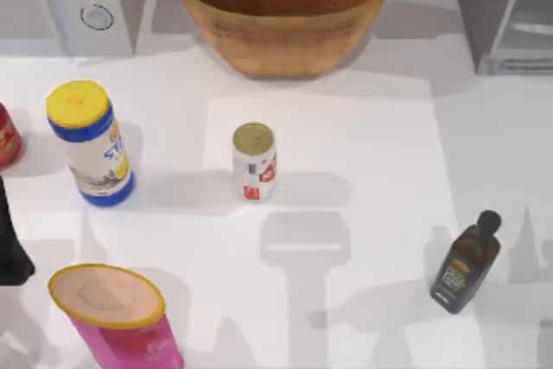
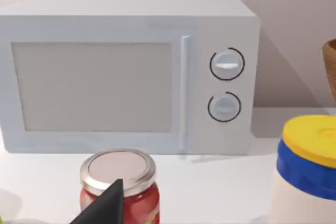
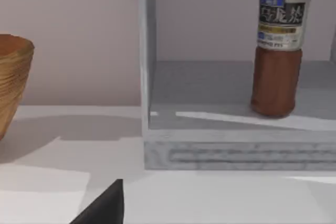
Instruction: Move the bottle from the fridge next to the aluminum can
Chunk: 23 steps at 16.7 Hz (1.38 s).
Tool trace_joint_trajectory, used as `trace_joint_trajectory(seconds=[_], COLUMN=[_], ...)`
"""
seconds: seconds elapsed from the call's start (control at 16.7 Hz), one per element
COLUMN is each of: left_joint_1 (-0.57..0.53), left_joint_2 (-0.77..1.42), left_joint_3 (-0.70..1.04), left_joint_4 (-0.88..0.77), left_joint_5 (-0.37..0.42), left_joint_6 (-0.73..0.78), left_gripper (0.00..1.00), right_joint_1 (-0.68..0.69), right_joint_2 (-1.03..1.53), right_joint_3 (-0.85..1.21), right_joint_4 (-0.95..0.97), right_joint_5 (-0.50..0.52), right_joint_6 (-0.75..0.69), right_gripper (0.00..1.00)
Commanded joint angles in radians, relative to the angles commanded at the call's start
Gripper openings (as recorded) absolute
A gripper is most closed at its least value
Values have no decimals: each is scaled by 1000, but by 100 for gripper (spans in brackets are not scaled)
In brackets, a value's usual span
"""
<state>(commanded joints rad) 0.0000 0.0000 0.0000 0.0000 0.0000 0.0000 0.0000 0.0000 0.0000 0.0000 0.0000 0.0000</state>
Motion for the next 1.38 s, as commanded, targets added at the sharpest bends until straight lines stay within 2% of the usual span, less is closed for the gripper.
trace_joint_trajectory(seconds=[0.3,0.54,1.38], left_joint_1=[0,0,0], left_joint_2=[0,0,0], left_joint_3=[0,0,0], left_joint_4=[0,0,0], left_joint_5=[0,0,0], left_joint_6=[0,0,0], left_gripper=[100,100,100], right_joint_1=[-14,-49,-215], right_joint_2=[62,294,1802], right_joint_3=[47,190,859], right_joint_4=[50,202,918], right_joint_5=[-6,-35,-189], right_joint_6=[0,2,11], right_gripper=[100,100,100])
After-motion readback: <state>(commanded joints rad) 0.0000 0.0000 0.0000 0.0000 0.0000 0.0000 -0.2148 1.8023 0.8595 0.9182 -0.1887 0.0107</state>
